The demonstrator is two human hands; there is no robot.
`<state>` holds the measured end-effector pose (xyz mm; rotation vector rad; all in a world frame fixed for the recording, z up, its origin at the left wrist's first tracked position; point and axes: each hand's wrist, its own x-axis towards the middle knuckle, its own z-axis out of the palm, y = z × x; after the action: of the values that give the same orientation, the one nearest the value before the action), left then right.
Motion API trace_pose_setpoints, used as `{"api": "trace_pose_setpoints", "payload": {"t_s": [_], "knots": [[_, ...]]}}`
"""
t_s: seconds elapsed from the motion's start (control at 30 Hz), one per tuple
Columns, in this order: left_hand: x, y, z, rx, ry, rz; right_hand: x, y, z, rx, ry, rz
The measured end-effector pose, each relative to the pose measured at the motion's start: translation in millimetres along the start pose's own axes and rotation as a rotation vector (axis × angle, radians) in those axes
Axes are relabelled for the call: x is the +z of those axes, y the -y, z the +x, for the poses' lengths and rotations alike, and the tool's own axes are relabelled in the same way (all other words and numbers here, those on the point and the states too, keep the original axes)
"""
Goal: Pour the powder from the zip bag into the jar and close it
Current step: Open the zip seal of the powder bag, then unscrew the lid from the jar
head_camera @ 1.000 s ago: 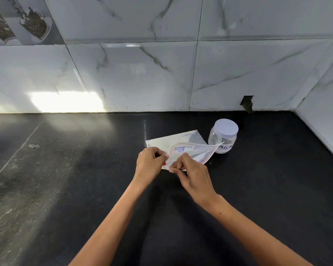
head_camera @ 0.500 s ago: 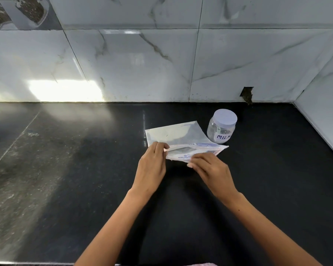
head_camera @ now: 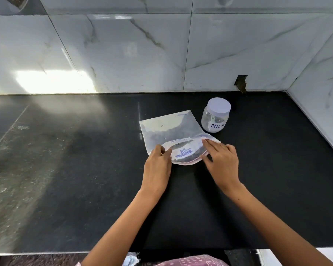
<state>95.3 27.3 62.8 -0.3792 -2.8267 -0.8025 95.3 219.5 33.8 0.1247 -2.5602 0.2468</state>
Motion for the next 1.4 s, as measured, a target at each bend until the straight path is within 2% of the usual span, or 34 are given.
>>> {"api": "trace_pose_setpoints", "payload": {"t_s": [0.23, 0.37, 0.47, 0.57, 0.7, 0.93, 1.23, 1.4], "knots": [[10, 1, -13, 0.005, -0.006, 0.008, 1, -9, -19, 0.032, 0.023, 0.033], [15, 7, -19, -0.011, -0.026, -0.01, -3, -10, -20, 0.147, 0.053, 0.118], [18, 10, -20, -0.012, -0.031, -0.035, -6, -12, -15, 0.272, 0.181, 0.259], [19, 12, -20, -0.002, 0.01, -0.05, -6, -19, -13, 0.414, 0.317, 0.519], [20, 12, -18, 0.044, 0.062, -0.095, -8, -26, -12, 0.512, 0.373, 0.726], [31, -12, 11, -0.012, 0.06, -0.285, -15, -35, 5, 0.521, 0.287, 0.706], [52, -42, 59, -0.06, -0.025, -0.454, -2, -66, 69, 0.582, -0.131, 0.493], [59, -55, 77, -0.07, -0.013, -0.507, 17, -67, 102, 0.579, -0.115, 0.487]]}}
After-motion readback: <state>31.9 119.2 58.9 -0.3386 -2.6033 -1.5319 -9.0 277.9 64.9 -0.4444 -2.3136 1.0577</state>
